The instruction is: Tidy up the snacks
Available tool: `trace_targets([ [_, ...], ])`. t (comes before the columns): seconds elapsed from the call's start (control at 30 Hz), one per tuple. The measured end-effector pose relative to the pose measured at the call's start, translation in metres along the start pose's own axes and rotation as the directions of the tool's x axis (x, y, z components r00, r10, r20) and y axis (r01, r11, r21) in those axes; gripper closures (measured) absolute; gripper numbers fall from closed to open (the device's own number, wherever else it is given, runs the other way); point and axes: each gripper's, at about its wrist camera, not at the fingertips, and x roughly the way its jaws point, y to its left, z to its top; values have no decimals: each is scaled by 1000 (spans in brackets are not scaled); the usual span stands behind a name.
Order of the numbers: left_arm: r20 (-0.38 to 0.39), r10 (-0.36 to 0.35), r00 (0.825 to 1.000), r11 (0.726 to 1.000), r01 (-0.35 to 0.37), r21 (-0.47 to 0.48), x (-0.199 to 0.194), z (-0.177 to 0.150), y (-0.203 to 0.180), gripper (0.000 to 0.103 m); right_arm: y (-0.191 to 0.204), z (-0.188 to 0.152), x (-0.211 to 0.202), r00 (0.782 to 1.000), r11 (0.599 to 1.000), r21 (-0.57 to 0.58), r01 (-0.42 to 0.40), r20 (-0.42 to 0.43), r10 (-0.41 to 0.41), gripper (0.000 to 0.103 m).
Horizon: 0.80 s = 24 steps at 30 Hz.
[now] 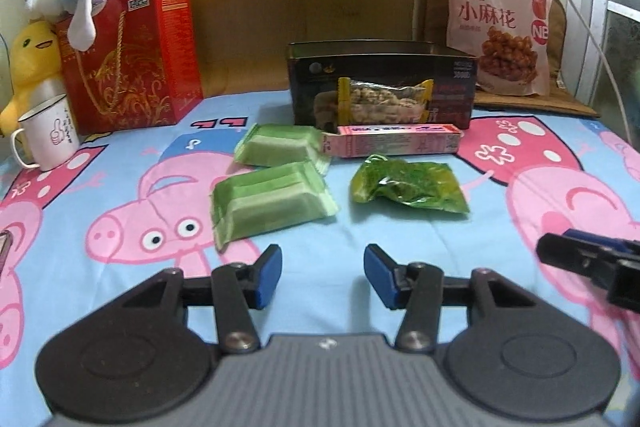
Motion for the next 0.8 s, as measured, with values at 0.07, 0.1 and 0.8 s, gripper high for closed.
trace_targets([
  [0.07,3,14,1000,1000,-14,2,1,-1,3,55,0,0,1,1000,1000,-2,0,-5,0,59],
  [0.1,5,17,1000,1000,-17,1,2,-2,7,55,0,0,2,1000,1000,-4,3,-7,-3,59],
  [0.8,70,121,990,951,-96,-293,-1,-14,133,48,132,46,124,971,915,-334,-228,-148,188,24],
])
